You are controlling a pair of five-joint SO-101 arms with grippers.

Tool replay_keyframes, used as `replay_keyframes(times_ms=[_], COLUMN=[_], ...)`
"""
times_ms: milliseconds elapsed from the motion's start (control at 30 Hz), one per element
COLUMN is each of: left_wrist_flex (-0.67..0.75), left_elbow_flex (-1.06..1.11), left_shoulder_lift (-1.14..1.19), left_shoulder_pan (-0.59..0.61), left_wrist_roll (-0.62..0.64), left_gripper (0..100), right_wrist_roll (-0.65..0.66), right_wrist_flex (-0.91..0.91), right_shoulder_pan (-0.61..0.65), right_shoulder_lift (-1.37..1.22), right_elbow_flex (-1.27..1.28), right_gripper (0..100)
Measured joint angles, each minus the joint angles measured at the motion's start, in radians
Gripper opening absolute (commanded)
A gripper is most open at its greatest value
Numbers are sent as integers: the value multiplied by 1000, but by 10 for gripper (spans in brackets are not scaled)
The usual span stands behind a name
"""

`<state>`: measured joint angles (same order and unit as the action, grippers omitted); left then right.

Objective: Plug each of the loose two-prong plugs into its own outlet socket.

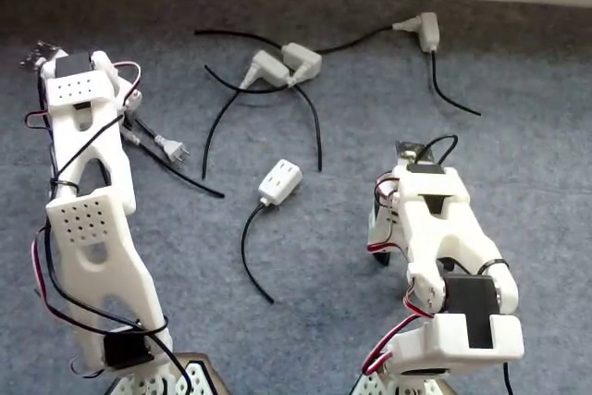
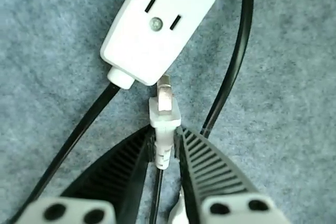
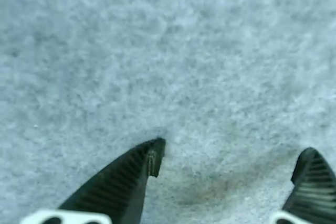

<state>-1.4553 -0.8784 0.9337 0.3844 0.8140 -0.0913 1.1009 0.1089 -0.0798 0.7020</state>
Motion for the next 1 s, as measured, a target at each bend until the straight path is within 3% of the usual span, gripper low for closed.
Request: replay_keyframes(times_ms=[500,700,1000], left_wrist_flex=[6,14,9], left_elbow_flex=[0,0,-52], left_shoulder_lift=[43,43,46], left_shoulder_pan=[0,0,0], left_wrist_roll=[0,0,-9], left_gripper=[104,2,6], right_wrist_roll=[0,0,0], right_wrist_flex=[0,0,0], right_shoulder_pan=[0,0,0], right_shoulder_lift=[0,0,0], right_elbow_flex=[0,0,0], right_gripper=[392,392,392])
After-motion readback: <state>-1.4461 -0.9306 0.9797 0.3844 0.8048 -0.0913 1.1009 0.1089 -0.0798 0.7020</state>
